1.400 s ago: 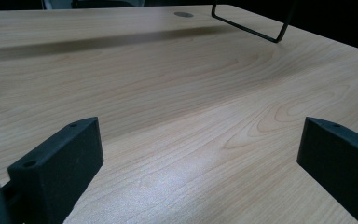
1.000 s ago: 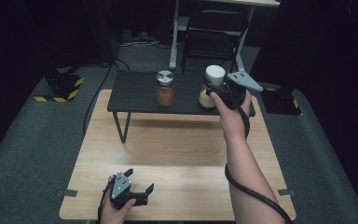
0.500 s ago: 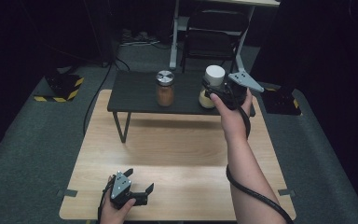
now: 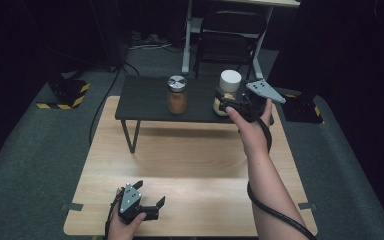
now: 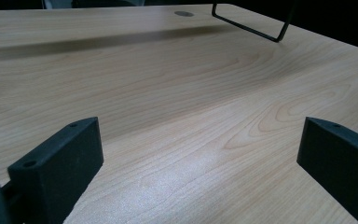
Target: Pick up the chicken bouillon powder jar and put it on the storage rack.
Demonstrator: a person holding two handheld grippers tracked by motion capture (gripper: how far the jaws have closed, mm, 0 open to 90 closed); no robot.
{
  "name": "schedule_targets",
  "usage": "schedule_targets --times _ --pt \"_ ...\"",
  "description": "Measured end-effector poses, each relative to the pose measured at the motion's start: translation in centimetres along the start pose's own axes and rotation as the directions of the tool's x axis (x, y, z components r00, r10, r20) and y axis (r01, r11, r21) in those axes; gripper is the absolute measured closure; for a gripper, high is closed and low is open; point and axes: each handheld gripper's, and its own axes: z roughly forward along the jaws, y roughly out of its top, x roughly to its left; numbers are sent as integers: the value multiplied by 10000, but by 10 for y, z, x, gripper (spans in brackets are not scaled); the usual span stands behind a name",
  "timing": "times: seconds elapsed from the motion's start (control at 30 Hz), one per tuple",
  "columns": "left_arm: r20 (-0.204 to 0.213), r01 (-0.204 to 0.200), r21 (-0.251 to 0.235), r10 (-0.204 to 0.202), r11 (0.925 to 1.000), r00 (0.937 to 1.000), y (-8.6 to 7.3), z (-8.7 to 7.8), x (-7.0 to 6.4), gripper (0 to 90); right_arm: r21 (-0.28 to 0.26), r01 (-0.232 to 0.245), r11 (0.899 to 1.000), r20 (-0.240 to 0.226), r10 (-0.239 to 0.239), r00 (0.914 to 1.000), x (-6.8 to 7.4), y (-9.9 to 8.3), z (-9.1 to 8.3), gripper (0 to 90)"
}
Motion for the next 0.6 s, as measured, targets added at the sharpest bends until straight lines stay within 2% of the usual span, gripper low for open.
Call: schedule_targets --times 0.6 --pt "-87 -124 15 124 9999 9999 0 0 -3 4 -144 348 9993 -493 -355 9982 -2 -12 -28 3"
